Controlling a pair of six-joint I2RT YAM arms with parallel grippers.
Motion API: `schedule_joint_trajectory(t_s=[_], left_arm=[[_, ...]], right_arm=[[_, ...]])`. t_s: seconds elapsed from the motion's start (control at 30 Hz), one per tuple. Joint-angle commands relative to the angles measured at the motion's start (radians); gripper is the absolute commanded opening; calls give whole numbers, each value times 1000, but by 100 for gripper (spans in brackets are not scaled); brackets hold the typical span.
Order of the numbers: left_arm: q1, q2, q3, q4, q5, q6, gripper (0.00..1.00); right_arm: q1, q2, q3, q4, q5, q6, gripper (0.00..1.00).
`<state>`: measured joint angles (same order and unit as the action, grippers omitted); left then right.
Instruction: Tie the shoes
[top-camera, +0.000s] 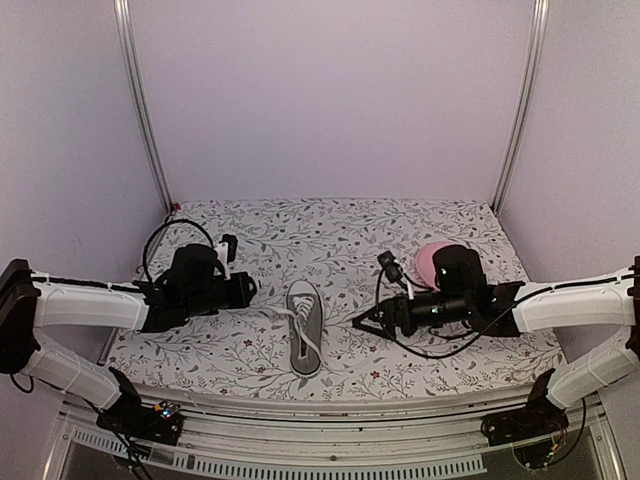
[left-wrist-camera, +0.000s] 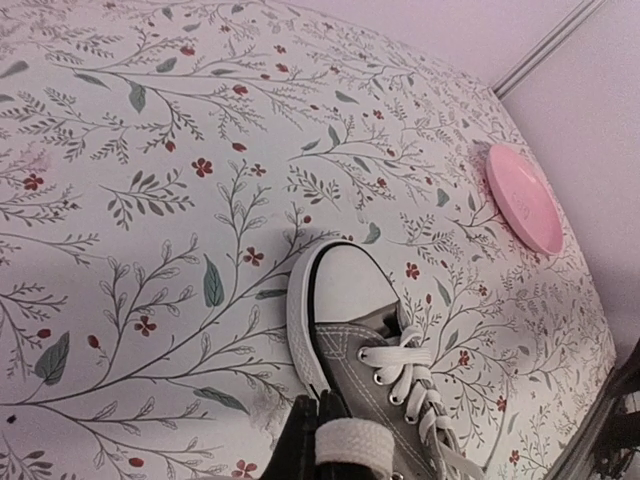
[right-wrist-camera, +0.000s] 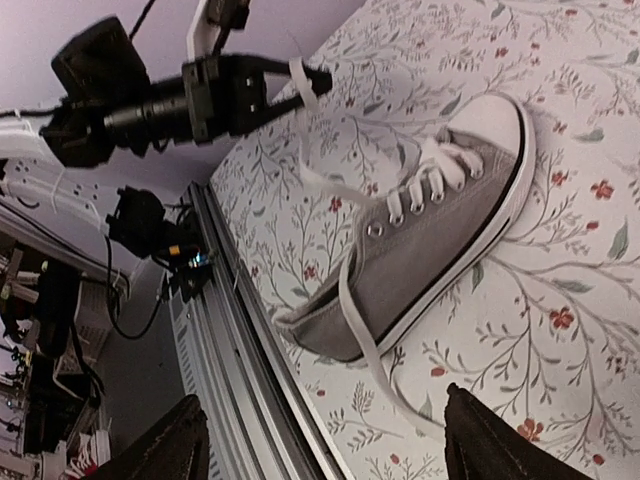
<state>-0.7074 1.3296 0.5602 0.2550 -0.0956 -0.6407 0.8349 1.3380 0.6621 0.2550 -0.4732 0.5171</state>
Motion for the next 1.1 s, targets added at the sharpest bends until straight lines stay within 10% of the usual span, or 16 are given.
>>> schedule_joint_trajectory(t_s=[0.0, 0.27, 0.87, 1.07], left_arm=[[39, -46, -11, 2, 90, -51, 0], [71, -23, 15, -10, 134, -18, 0], [151, 332, 284, -64, 247, 107, 1], [158, 385, 304, -101, 228, 85, 69]], right_arm=[[122, 31, -78, -34, 2, -87, 76], [259, 241, 24, -78, 156, -286, 50], [331, 469, 158, -130, 466, -474, 36], [332, 465, 157, -118, 531, -426, 2]])
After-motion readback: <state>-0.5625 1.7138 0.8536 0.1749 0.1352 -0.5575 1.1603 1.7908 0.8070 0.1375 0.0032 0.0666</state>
